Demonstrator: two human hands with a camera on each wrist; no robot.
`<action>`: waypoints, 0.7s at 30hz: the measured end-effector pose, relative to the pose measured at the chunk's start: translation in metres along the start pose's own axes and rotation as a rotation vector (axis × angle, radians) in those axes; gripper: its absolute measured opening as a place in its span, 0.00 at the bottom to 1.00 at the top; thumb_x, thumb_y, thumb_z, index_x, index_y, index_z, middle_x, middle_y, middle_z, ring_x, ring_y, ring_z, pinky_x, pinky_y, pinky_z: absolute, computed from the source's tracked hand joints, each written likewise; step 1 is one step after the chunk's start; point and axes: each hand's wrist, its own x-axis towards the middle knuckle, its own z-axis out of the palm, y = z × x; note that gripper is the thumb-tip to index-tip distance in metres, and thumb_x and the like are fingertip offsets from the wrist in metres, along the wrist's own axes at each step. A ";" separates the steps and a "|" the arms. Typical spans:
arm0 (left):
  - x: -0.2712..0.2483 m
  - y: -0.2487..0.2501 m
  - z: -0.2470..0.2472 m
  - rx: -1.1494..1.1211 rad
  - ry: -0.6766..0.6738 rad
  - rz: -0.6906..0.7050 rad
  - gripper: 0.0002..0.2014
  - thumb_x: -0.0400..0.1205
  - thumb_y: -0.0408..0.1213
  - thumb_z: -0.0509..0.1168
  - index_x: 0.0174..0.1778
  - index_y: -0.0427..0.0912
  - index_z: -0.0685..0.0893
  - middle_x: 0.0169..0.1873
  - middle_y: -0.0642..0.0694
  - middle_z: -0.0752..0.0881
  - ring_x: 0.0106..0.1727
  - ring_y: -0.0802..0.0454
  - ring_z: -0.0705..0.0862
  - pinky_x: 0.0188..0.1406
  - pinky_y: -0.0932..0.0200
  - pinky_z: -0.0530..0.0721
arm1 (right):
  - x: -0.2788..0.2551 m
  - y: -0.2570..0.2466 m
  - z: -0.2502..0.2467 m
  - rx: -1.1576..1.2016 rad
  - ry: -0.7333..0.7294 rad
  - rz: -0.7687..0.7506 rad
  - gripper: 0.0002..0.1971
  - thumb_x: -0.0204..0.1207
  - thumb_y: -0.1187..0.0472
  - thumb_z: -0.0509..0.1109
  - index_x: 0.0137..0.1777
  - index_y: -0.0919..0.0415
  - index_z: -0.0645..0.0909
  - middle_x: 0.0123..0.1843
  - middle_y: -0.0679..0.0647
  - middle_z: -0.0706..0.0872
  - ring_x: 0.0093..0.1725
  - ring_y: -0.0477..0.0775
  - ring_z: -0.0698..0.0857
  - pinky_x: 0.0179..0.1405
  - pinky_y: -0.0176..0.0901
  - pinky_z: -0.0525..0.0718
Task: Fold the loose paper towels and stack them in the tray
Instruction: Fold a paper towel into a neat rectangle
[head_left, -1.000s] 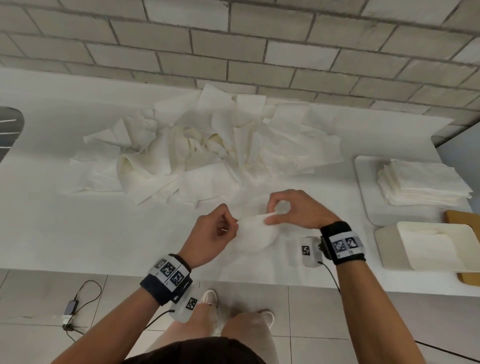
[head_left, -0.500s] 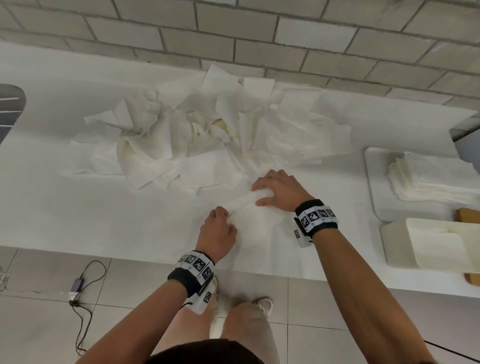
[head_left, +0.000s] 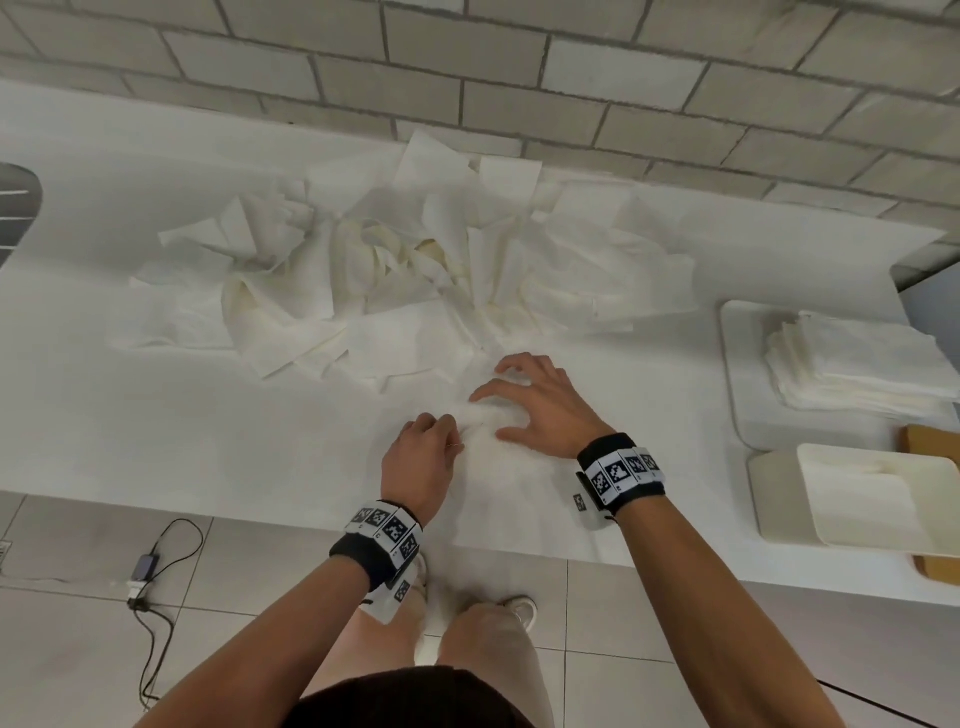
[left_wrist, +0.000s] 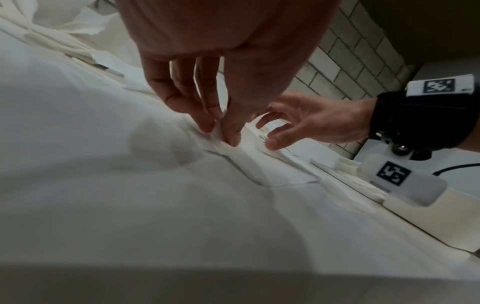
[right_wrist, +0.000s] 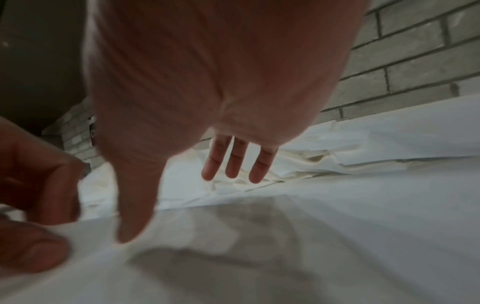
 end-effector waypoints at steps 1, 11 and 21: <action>0.000 -0.001 0.000 -0.006 0.010 0.038 0.06 0.83 0.37 0.75 0.46 0.45 0.83 0.42 0.50 0.84 0.44 0.42 0.82 0.36 0.53 0.74 | 0.000 -0.004 0.003 0.026 -0.044 -0.026 0.27 0.75 0.39 0.82 0.73 0.26 0.80 0.81 0.41 0.68 0.83 0.52 0.63 0.75 0.52 0.66; 0.031 0.000 -0.046 -0.378 -0.082 0.030 0.10 0.84 0.34 0.74 0.54 0.51 0.80 0.45 0.53 0.89 0.42 0.63 0.85 0.40 0.71 0.78 | -0.031 0.015 -0.014 0.434 -0.101 0.253 0.08 0.83 0.46 0.79 0.58 0.38 0.86 0.55 0.39 0.92 0.58 0.44 0.90 0.62 0.50 0.90; 0.054 -0.010 -0.017 -0.018 -0.212 -0.010 0.18 0.86 0.33 0.71 0.72 0.42 0.79 0.66 0.42 0.81 0.68 0.37 0.81 0.67 0.42 0.82 | 0.000 0.027 0.007 0.229 0.001 0.337 0.25 0.83 0.51 0.80 0.77 0.45 0.78 0.73 0.50 0.77 0.74 0.53 0.76 0.71 0.46 0.76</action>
